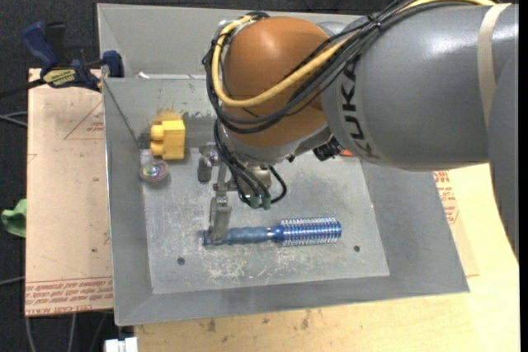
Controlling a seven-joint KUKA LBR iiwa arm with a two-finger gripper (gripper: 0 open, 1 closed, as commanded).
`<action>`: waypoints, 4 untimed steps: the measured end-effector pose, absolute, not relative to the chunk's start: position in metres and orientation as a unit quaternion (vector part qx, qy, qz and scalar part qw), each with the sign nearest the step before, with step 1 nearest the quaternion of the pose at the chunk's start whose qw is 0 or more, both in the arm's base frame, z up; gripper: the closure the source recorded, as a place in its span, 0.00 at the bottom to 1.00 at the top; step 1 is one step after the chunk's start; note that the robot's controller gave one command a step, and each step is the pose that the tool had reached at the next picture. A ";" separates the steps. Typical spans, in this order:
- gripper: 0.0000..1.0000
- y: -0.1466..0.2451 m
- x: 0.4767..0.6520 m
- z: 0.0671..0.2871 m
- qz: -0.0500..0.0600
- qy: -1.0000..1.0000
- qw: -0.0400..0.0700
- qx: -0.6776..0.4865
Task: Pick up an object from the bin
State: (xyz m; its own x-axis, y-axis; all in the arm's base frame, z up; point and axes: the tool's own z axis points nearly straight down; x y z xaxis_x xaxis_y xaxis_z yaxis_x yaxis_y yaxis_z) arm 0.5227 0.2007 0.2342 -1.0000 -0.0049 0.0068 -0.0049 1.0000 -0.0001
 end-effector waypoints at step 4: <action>1.00 0.098 0.520 0.072 -0.001 -0.998 0.000 -0.068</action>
Offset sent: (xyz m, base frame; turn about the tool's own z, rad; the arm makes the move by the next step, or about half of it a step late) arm -0.0101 -0.0660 0.0236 0.0854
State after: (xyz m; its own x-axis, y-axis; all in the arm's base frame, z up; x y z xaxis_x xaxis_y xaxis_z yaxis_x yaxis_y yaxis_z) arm 0.5201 0.0980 0.0722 -0.9908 0.1356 0.0005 0.1356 0.9908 0.0015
